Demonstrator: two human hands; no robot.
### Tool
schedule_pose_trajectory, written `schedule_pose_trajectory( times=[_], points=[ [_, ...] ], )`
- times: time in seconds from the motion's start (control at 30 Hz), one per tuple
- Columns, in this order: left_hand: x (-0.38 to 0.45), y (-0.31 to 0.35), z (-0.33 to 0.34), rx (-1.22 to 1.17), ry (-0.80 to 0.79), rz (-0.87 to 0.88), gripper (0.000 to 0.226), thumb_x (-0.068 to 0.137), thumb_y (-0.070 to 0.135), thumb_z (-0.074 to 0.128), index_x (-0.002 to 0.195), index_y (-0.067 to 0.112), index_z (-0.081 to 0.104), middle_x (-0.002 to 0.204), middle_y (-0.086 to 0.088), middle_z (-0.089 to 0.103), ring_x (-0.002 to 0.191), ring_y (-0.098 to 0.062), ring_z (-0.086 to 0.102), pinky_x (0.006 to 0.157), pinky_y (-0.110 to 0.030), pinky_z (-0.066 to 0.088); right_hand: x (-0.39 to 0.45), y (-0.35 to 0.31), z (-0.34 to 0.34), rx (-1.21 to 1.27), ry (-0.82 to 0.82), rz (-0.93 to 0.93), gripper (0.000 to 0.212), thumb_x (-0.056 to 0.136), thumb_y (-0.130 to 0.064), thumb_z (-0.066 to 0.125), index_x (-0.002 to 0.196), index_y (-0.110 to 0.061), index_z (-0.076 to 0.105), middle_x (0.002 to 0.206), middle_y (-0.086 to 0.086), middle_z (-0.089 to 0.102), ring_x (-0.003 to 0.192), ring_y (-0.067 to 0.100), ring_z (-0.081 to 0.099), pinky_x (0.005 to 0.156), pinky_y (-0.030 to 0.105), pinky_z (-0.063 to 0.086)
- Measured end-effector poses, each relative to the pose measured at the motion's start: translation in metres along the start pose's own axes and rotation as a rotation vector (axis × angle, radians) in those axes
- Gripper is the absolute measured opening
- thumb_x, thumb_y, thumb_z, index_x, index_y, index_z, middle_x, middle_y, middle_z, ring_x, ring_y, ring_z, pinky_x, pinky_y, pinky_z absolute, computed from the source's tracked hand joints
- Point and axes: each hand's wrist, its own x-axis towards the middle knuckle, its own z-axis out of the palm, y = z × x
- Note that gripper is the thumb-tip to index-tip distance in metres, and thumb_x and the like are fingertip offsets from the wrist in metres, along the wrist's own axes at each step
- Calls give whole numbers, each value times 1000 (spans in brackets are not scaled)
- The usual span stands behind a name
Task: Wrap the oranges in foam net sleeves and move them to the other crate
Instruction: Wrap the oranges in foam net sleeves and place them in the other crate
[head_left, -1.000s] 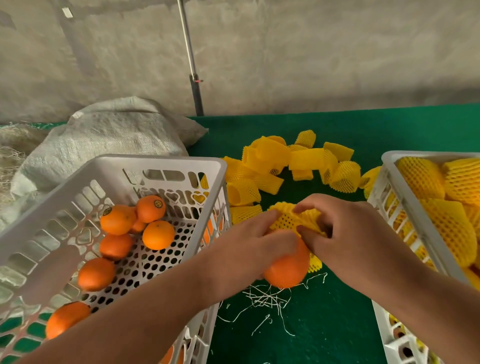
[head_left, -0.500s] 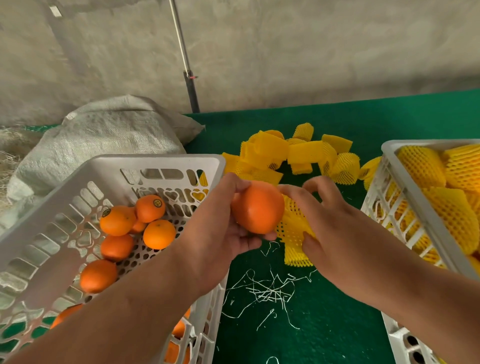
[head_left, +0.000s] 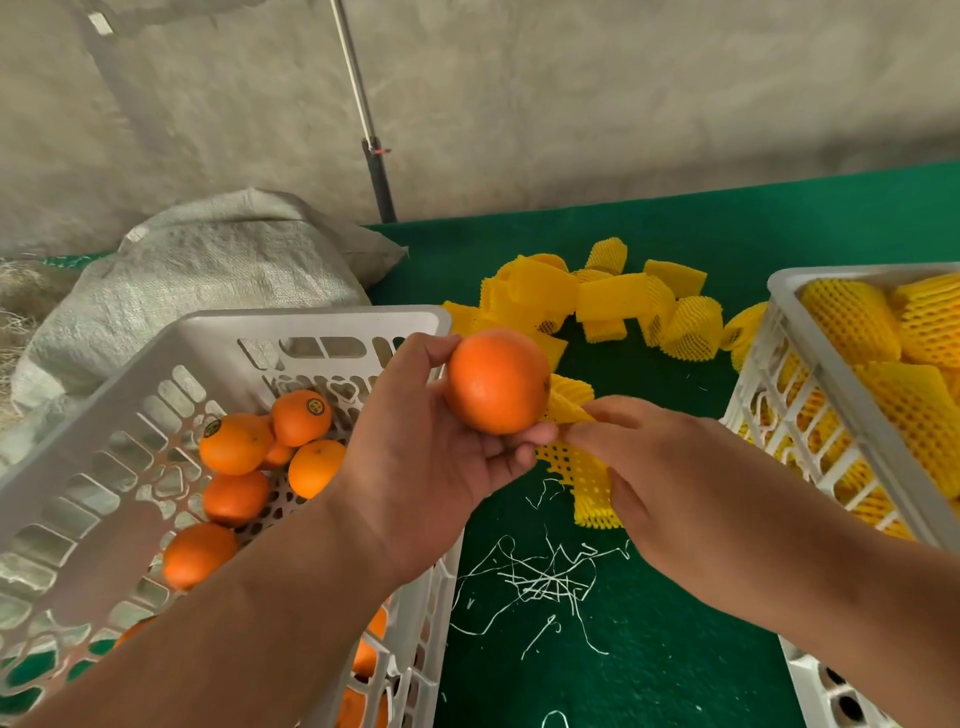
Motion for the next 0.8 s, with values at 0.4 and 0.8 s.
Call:
schedule_pose_trajectory(
  times=[0.4, 0.8],
  points=[
    [7, -13, 18, 724, 220, -94, 15, 99, 37, 61, 99, 24, 54, 98, -13, 64, 68, -30, 73, 65, -36, 58, 0, 2, 0, 75, 194, 165, 62, 90, -30, 74, 146, -28, 46, 143, -17, 35, 80, 1, 57, 61, 9, 40],
    [-1, -20, 4, 872, 42, 128, 53, 79, 75, 70, 113, 34, 71, 93, 0, 77, 77, -17, 76, 62, -23, 56, -2, -5, -2, 146, 134, 65, 73, 85, -29, 71, 150, -32, 38, 152, -14, 31, 62, -9, 47, 54, 6, 31]
  ],
)
